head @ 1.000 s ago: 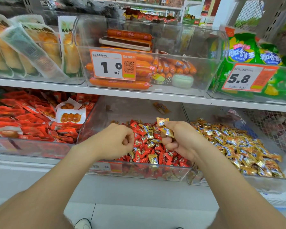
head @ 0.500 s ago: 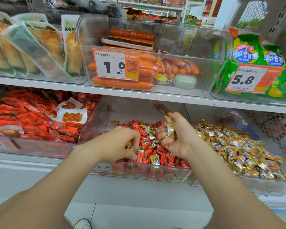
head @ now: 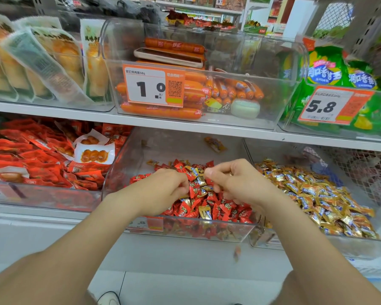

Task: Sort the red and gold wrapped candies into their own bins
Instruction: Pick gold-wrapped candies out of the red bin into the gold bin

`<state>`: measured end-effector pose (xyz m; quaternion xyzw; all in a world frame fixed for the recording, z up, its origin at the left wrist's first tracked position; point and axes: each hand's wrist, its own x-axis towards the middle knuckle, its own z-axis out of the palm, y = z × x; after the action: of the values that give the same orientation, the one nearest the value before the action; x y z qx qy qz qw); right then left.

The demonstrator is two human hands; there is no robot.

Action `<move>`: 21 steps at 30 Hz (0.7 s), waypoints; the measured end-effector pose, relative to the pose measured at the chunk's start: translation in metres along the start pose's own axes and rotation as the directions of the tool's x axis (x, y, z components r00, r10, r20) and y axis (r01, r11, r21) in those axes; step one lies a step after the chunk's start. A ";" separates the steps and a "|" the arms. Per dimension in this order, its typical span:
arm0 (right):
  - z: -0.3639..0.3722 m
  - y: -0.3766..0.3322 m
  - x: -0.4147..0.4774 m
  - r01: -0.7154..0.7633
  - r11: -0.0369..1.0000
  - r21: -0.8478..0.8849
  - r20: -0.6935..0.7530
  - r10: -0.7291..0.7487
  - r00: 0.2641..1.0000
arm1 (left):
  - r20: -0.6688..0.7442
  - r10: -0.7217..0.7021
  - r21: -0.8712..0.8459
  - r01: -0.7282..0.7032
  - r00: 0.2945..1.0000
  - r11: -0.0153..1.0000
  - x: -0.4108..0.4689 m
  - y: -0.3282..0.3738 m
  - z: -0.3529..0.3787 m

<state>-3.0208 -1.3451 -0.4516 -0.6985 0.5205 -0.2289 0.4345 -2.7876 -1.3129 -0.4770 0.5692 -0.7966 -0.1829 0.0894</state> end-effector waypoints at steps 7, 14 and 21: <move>0.015 0.008 -0.002 0.059 0.704 -0.708 0.081 -0.002 0.997 | 0.006 0.012 0.081 -0.012 1.000 0.997 0.008 -0.002 0.008; 0.034 0.017 0.010 0.067 0.666 -0.743 0.080 -0.012 0.997 | -0.061 0.025 -0.016 -0.027 0.998 1.000 0.009 -0.003 0.006; 0.021 0.015 0.007 0.080 0.802 -0.592 0.092 -0.031 0.995 | 0.105 0.028 -0.032 -0.024 0.994 0.999 0.002 -0.012 0.001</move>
<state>-3.0102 -1.3450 -0.4762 -0.8227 0.5280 -0.0398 0.2069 -2.7779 -1.3186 -0.4824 0.5470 -0.8046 -0.2236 0.0584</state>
